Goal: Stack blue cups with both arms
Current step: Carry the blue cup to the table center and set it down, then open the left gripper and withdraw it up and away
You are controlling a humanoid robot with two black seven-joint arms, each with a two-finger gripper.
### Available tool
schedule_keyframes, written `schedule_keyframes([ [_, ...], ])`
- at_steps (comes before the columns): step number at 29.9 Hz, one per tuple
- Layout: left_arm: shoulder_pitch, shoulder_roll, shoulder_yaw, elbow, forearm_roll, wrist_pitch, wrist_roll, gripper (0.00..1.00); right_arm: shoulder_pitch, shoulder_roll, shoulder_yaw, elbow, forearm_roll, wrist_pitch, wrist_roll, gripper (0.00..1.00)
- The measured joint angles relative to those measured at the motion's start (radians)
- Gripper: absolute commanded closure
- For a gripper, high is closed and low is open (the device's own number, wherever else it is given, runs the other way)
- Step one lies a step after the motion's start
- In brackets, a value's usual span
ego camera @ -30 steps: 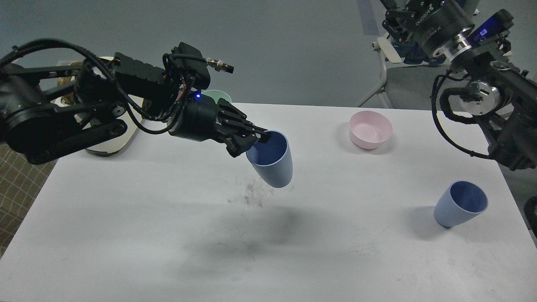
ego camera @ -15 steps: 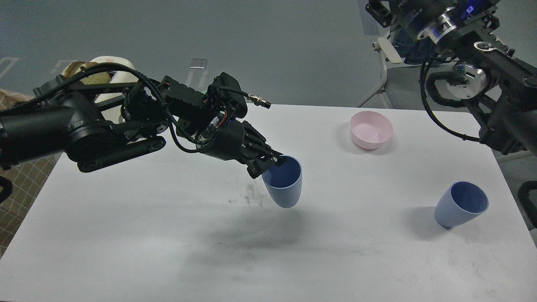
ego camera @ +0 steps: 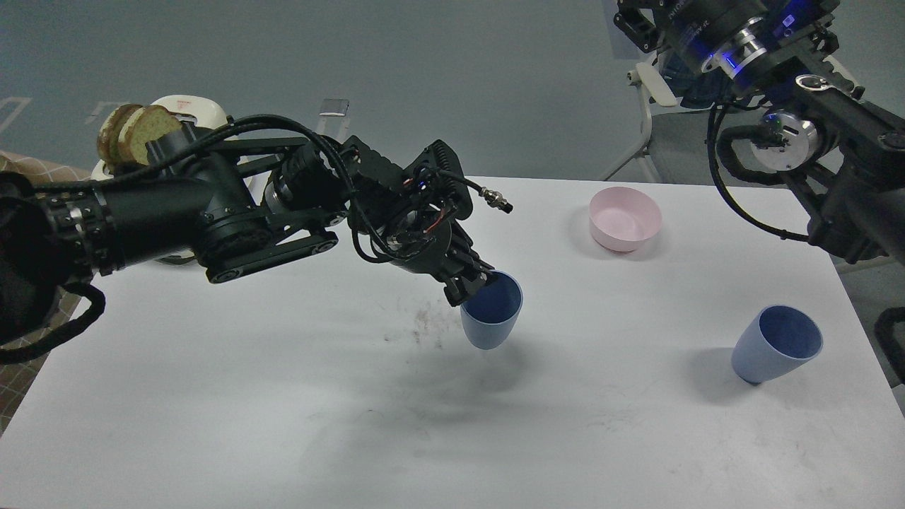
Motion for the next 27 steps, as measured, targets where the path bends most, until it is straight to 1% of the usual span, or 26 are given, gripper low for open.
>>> schedule_keyframes([
  [4,-0.005,-0.003,0.03,0.002,0.001,-0.001,0.0,1.0,-0.006,-0.001,-0.001,0.002,0.0,0.001,0.0,0.0],
  [12,0.015,-0.018,0.034,0.002,-0.001,-0.001,0.0,1.0,-0.013,-0.007,-0.002,0.004,0.001,0.002,0.0,0.0],
  [16,0.021,-0.027,0.034,0.002,-0.005,0.0,0.0,0.95,-0.017,-0.015,-0.002,0.007,0.001,0.003,0.0,0.0],
  [18,0.027,-0.028,0.034,0.002,-0.009,0.0,0.0,0.86,-0.019,-0.016,-0.002,0.008,0.001,0.003,0.0,0.0],
  [19,0.029,-0.028,0.034,0.002,-0.01,0.0,0.0,0.86,-0.02,-0.016,-0.002,0.008,0.001,0.003,0.0,0.0],
  [20,0.031,-0.028,0.034,0.002,-0.012,0.0,0.0,0.8,-0.021,-0.018,-0.002,0.009,0.001,0.004,0.0,0.0],
  [21,0.031,-0.027,0.034,0.002,-0.013,0.0,0.0,0.65,-0.021,-0.02,-0.002,0.009,0.001,0.004,0.0,0.0],
  [22,0.032,-0.026,0.034,0.001,-0.013,0.0,0.0,0.56,-0.022,-0.022,-0.002,0.01,0.001,0.004,0.0,0.0],
  [24,0.032,-0.018,0.03,0.0,-0.015,0.0,0.0,0.24,-0.025,-0.027,-0.002,0.011,0.001,0.005,0.0,0.0],
  [25,0.031,-0.014,0.028,-0.002,-0.018,0.0,0.0,0.24,-0.028,-0.03,-0.002,0.012,0.001,0.005,0.0,0.0],
  [26,0.028,-0.007,0.027,-0.006,-0.028,0.0,0.0,0.13,-0.031,-0.034,-0.002,0.015,0.001,0.005,0.0,0.0],
  [27,0.023,0.0,0.025,-0.01,-0.038,0.0,0.0,0.08,-0.033,-0.037,-0.002,0.019,0.001,0.005,0.0,0.0],
])
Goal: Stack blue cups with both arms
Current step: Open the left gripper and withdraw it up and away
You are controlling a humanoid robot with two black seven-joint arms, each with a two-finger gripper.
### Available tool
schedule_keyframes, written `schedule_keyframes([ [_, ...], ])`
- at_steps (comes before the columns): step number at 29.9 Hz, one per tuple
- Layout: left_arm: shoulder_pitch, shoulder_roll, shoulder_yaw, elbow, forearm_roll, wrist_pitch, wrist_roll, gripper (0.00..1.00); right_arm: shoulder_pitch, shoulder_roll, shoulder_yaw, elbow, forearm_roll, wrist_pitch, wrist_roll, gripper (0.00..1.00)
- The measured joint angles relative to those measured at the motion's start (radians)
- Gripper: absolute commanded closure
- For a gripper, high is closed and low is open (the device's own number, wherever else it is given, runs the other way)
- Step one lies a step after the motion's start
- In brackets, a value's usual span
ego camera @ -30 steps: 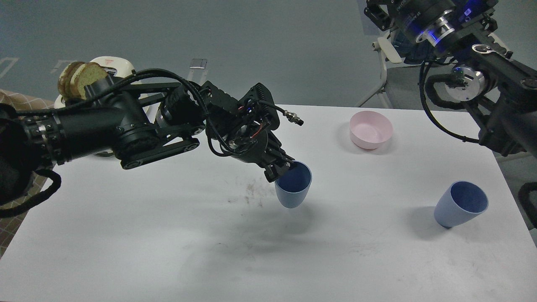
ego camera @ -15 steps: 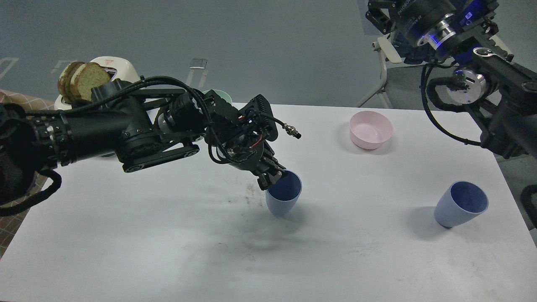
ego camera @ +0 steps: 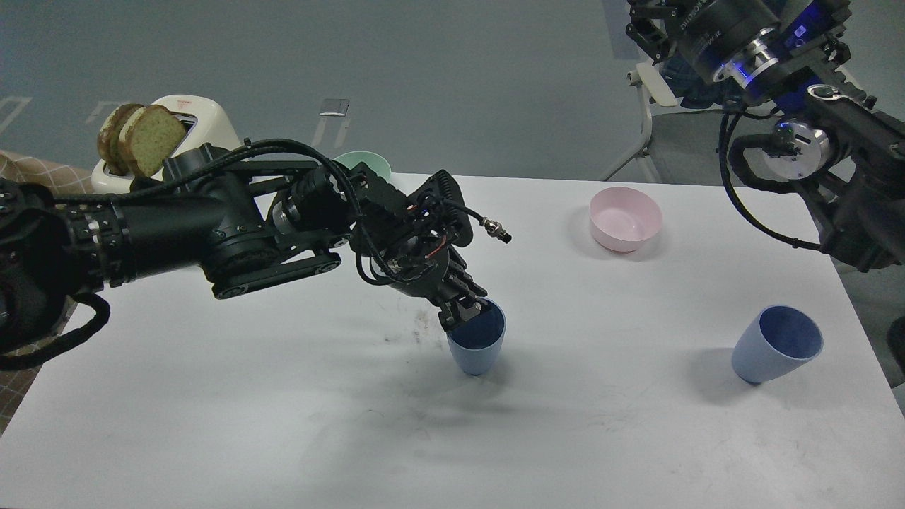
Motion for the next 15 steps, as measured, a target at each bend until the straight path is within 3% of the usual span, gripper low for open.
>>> schedule_keyframes([
  [8,-0.156,0.144,-0.031,-0.109,-0.251,-0.004,0.0,0.04,-0.004,-0.093,0.0,0.057,0.001,0.005,0.0,0.0],
  [15,-0.237,0.25,-0.214,-0.099,-0.701,-0.004,0.0,0.03,-0.011,-0.264,-0.066,0.204,-0.003,0.007,0.0,0.0],
])
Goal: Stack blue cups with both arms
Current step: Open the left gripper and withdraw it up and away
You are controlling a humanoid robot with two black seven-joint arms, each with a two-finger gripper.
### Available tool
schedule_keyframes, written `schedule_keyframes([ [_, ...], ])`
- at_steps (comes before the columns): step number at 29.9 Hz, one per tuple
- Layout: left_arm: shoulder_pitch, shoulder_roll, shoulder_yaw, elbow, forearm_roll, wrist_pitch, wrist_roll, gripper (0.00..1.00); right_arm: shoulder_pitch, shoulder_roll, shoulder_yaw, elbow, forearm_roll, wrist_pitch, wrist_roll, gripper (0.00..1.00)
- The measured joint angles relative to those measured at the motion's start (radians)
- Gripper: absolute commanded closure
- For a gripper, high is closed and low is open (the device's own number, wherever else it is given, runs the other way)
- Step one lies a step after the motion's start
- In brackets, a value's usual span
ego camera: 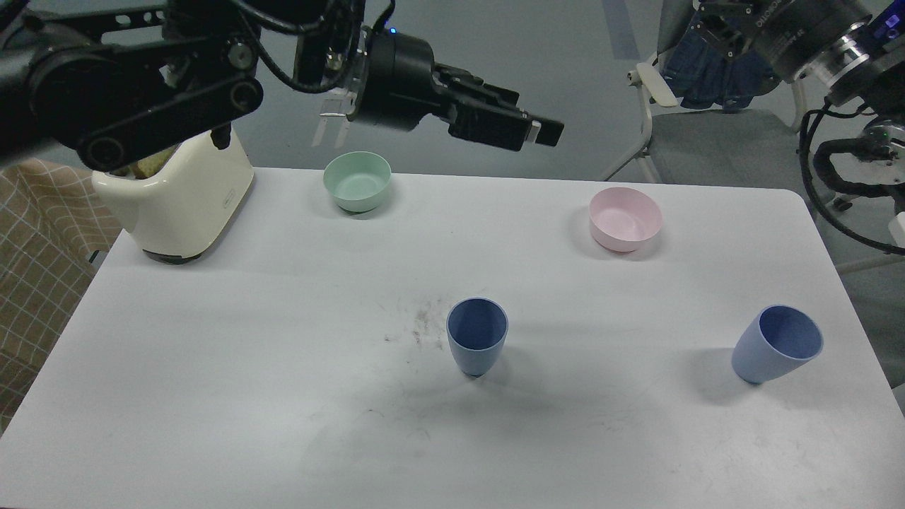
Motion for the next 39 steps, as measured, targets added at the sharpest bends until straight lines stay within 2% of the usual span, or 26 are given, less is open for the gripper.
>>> schedule_keyframes([
  [8,0.105,0.026,-0.126,0.199,-0.43,0.003,0.0,0.02,0.001,-0.27,-0.106,0.187,-0.152,0.001,0.0,0.0],
  [13,0.195,0.007,-0.152,0.298,-0.642,0.113,0.0,0.02,0.002,-0.431,-0.148,0.275,-0.325,0.001,0.0,0.0],
  [17,0.249,-0.002,-0.159,0.315,-0.702,0.177,0.0,0.02,0.002,-0.516,-0.194,0.306,-0.476,0.002,0.0,0.0],
  [23,0.328,-0.002,-0.204,0.313,-0.738,0.173,0.0,0.02,0.003,-0.567,-0.264,0.34,-0.809,0.004,0.0,0.0],
  [28,0.337,-0.005,-0.208,0.304,-0.739,0.15,0.0,0.02,0.0,-0.583,-0.338,0.37,-1.0,0.004,0.0,0.0],
  [39,0.341,-0.044,-0.208,0.304,-0.739,0.145,0.0,0.02,-0.036,-0.587,-0.449,0.37,-1.231,0.004,0.0,0.02],
])
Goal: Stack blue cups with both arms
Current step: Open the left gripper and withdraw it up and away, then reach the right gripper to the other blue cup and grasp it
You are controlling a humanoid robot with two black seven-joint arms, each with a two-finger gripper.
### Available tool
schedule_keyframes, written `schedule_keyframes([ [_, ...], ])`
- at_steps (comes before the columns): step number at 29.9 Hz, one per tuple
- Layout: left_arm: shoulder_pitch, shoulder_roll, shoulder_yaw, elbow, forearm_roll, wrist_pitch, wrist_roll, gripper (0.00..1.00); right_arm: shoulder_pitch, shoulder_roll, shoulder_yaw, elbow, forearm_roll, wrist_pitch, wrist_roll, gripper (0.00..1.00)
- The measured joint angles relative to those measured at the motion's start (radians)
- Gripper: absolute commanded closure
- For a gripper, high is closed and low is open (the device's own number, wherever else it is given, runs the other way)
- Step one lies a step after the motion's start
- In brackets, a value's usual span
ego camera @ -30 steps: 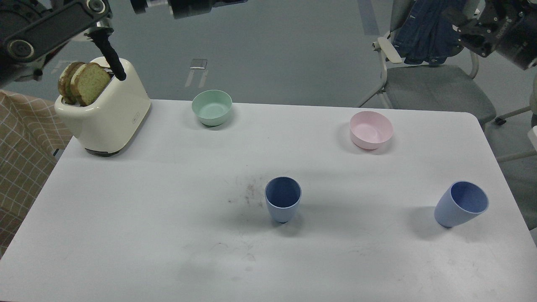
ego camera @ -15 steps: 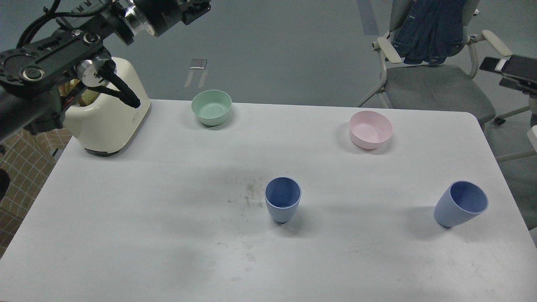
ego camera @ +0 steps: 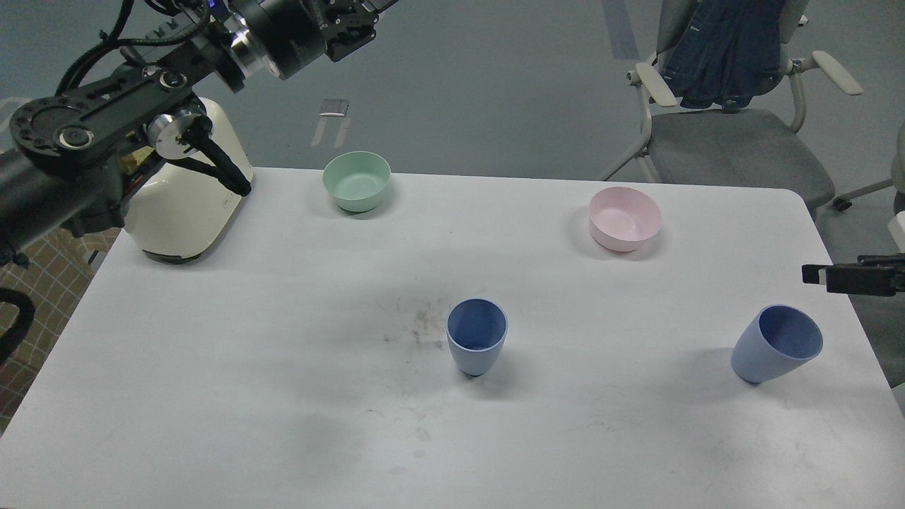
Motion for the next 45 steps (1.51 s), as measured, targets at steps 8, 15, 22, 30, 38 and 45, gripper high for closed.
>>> schedule_keyframes([
  [8,0.01,-0.028,0.001,0.0,0.007,0.001,0.0,0.02,-0.038,-0.053,-0.02,0.003,-0.083,-0.027,0.0,0.03],
  [15,0.033,-0.054,0.001,0.002,0.014,0.005,0.0,0.02,-0.134,-0.055,-0.022,-0.004,-0.077,-0.226,0.0,0.03],
  [22,0.035,-0.06,0.0,0.002,0.015,0.004,0.0,0.02,-0.153,-0.023,-0.017,-0.004,0.004,-0.256,0.0,0.03],
  [30,0.037,-0.06,0.0,0.002,0.015,0.003,0.0,0.02,-0.19,0.035,-0.017,-0.021,0.045,-0.25,0.0,0.03],
  [38,0.043,-0.059,0.0,0.002,0.015,0.003,0.0,0.02,-0.2,0.059,-0.018,-0.054,0.031,-0.24,0.0,0.09],
  [45,0.043,-0.058,-0.001,0.008,0.014,0.001,0.0,0.02,-0.223,0.098,-0.019,-0.09,0.03,-0.239,0.0,0.65],
])
